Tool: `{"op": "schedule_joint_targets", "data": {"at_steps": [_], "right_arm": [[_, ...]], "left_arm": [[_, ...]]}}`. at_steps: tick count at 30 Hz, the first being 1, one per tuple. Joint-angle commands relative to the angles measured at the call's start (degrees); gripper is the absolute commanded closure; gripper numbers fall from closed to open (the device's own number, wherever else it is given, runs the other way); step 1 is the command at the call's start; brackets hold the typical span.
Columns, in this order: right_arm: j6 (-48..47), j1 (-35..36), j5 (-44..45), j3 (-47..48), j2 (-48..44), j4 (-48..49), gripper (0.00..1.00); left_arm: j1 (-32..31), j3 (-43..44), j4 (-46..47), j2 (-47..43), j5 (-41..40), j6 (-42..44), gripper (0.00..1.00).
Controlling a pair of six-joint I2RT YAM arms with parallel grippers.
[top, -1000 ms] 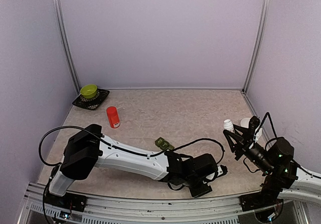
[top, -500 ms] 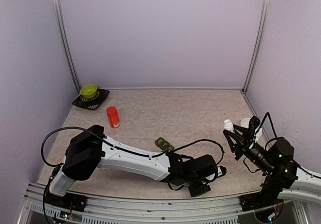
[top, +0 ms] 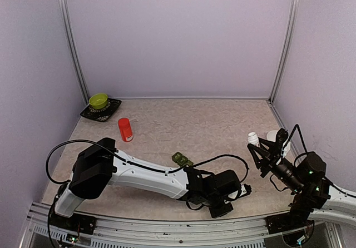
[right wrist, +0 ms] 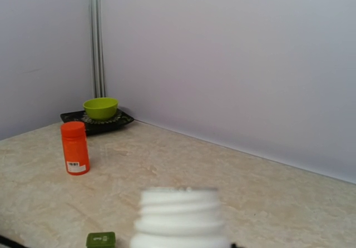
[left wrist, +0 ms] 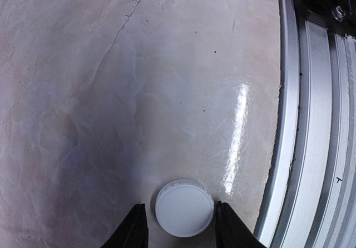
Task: Sort the pills into containers
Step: Pick up the lid of the pill bottle from the corner of the board.
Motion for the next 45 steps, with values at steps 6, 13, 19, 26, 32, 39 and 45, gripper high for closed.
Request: {"op": "schedule_joint_targets", "data": {"at_steps": [6,13,19,26,32,39,45], "right_arm": [[-0.1,0.3,-0.2,1.6,0.1,0.5,1.00],[0.0,0.3,-0.2,1.5,0.1,0.4,1.00],[0.0,0.3,0.0,1.5,0.0,0.4,1.00],[0.0,0.3,-0.1,1.3,0.0,0.3,1.00],[0.0,0.3,-0.1,1.4,-0.3,0.3,1.00],[0.0,0.3,-0.1,1.3,-0.4,0.3,1.00],[0.1,0.3,0.0,1.2,-0.6,0.1,1.00]], "left_arm": [[0.4,1.2,1.0,1.2,1.5,0.1,0.63],[0.5,1.2,1.3,1.5,2.0,-0.2,0.68],[0.5,0.9,1.6,0.9,1.7,-0.4,0.69],[1.2,0.0,2.2,-0.5,1.8,-1.2,0.64],[1.6,-1.2,2.4,-2.1,1.3,-1.8,0.62],[1.5,0.3,2.5,-0.9,3.0,-2.0,0.43],[1.5,1.5,2.3,0.1,3.2,-1.8,0.48]]}}
